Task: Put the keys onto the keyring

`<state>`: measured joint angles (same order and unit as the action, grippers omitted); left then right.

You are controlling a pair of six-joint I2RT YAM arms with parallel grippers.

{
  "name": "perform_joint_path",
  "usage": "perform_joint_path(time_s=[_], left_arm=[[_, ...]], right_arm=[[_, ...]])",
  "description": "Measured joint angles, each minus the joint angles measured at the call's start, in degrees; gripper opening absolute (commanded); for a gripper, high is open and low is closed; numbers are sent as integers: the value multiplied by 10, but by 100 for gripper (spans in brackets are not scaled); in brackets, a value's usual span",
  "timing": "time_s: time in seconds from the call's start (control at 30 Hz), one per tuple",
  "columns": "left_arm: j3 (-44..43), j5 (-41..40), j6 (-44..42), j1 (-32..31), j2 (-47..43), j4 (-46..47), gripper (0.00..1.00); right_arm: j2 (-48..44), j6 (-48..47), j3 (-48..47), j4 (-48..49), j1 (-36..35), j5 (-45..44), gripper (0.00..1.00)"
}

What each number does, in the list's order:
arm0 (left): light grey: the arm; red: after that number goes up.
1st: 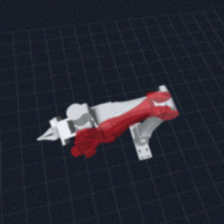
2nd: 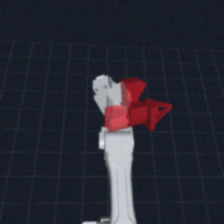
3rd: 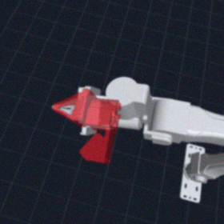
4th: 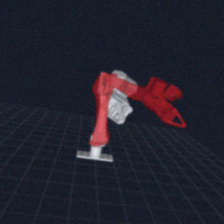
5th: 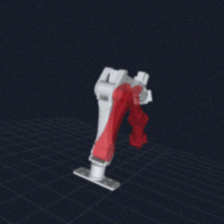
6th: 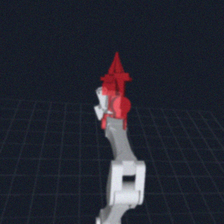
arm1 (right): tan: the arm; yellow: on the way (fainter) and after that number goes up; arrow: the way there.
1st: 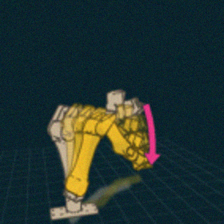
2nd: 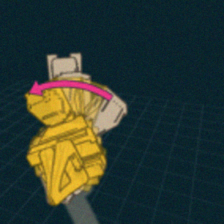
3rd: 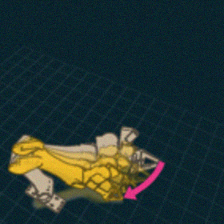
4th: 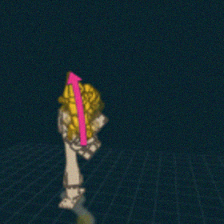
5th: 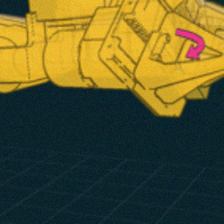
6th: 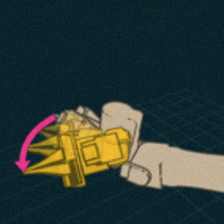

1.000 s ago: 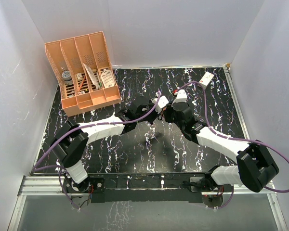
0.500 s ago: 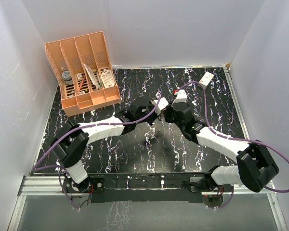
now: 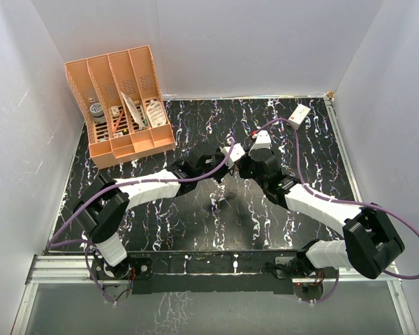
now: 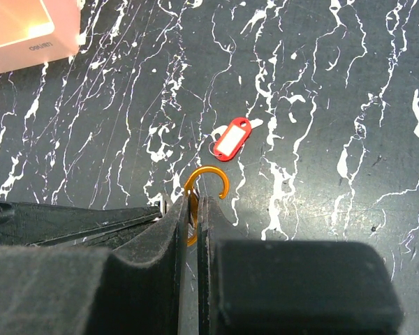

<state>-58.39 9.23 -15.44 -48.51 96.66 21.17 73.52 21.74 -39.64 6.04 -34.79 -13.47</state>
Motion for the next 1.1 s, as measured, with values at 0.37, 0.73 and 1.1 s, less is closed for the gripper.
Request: perform_joint_path(time_s=[0.37, 0.73, 1.1], left_arm=[[4, 20, -2, -3, -3, 3, 0], [4, 23, 1, -4, -9, 7, 25], [44, 4, 33, -5, -45, 27, 43]], right_arm=[[0, -3, 0, 2, 0, -1, 0], [-19, 7, 3, 10, 0, -20, 0], [-56, 31, 31, 54, 0, -54, 0]])
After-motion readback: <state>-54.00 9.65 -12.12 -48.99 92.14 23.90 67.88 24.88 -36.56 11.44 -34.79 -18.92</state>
